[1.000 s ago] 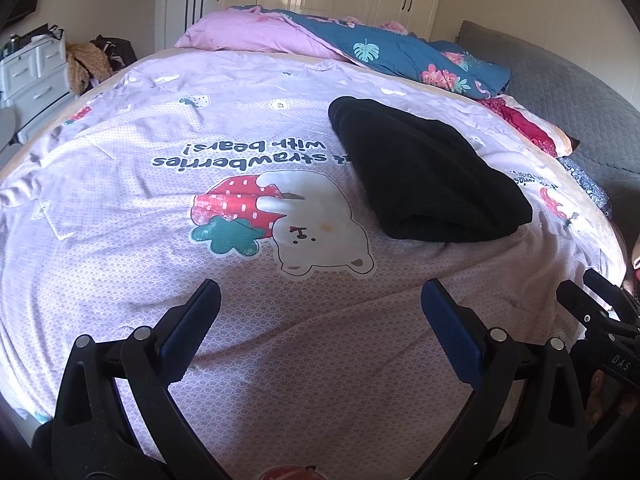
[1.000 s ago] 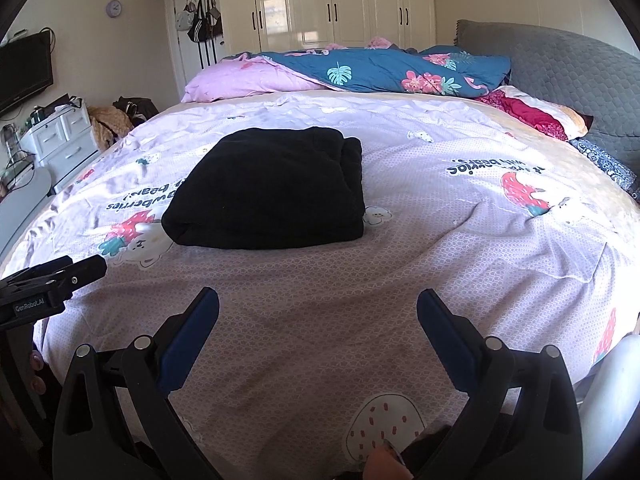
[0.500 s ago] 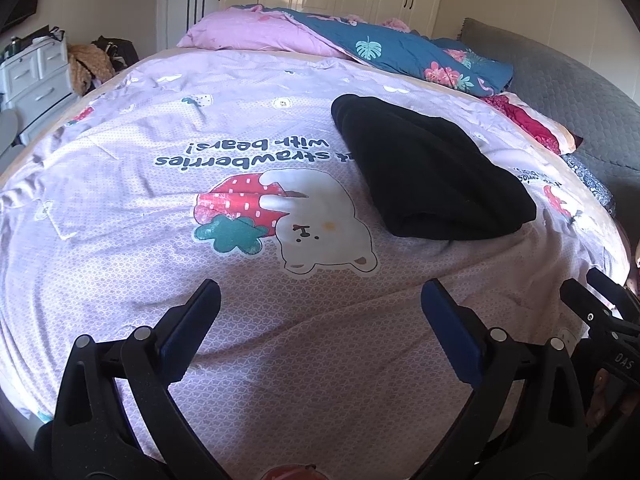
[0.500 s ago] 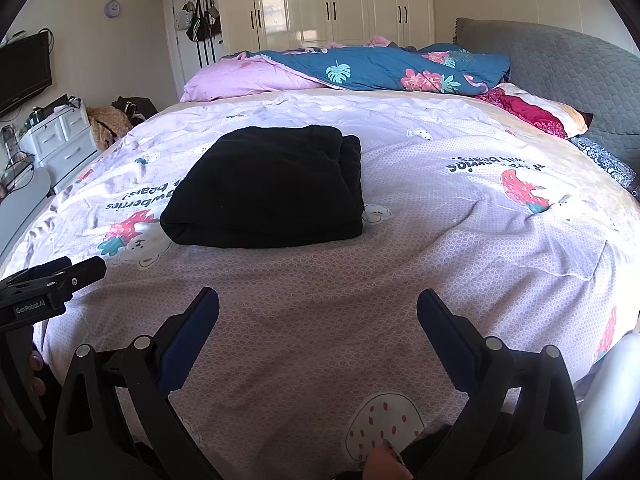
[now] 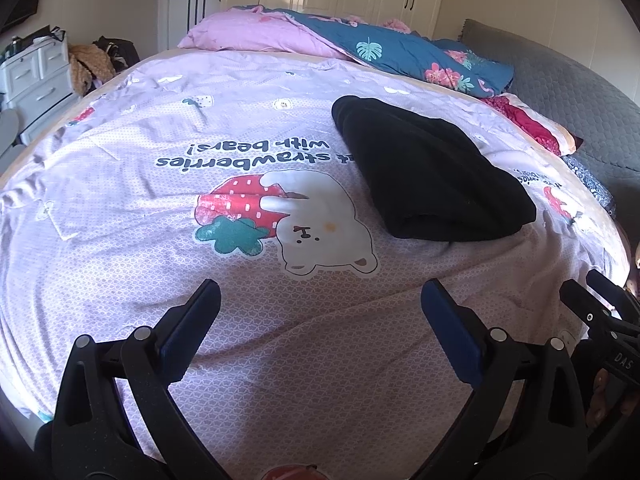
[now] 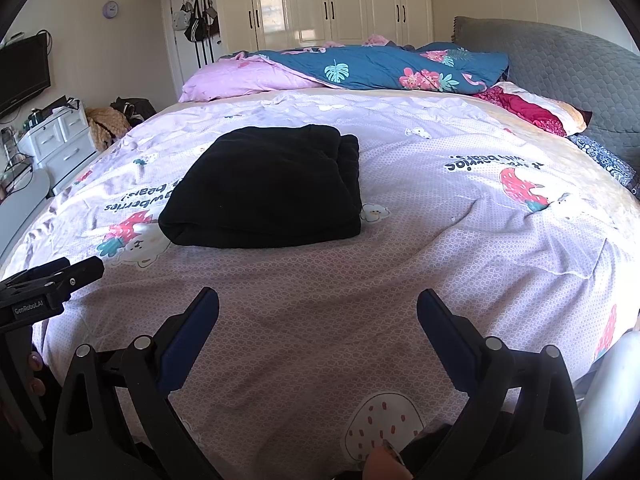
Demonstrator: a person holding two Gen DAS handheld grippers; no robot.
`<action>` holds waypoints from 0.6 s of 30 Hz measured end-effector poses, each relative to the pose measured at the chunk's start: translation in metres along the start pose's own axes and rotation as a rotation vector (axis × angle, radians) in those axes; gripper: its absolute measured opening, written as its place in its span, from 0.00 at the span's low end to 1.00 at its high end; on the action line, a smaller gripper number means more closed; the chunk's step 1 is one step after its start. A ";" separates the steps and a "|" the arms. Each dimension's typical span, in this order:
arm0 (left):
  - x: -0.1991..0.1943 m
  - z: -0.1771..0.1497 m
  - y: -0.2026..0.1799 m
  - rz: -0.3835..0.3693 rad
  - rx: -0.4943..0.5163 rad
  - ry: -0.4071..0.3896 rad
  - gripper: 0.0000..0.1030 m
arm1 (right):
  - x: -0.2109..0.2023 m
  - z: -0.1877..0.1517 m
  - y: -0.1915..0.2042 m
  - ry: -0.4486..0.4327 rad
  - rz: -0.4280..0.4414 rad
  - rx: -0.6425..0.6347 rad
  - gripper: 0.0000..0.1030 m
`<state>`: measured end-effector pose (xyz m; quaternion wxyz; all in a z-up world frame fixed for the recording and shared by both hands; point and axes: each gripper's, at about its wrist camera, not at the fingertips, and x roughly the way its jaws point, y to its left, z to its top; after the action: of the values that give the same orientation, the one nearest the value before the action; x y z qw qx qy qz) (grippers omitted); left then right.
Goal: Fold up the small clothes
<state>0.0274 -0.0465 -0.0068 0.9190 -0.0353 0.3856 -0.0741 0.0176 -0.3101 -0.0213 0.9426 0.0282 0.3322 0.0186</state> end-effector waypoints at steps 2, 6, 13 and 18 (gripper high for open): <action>0.000 0.000 0.000 0.000 -0.002 0.001 0.91 | 0.000 0.000 0.000 0.000 -0.001 0.000 0.96; 0.000 0.000 -0.001 0.001 0.000 0.002 0.91 | 0.000 0.000 0.000 0.001 -0.001 0.000 0.96; 0.001 -0.001 -0.003 0.002 0.011 0.009 0.91 | 0.000 0.000 0.000 0.001 -0.001 0.001 0.96; 0.002 -0.001 -0.005 0.015 0.017 0.011 0.91 | 0.000 -0.001 -0.002 0.002 -0.007 0.008 0.96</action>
<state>0.0275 -0.0515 -0.0082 0.9176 -0.0243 0.3904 -0.0708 0.0175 -0.3124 -0.0223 0.9422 0.0305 0.3334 0.0139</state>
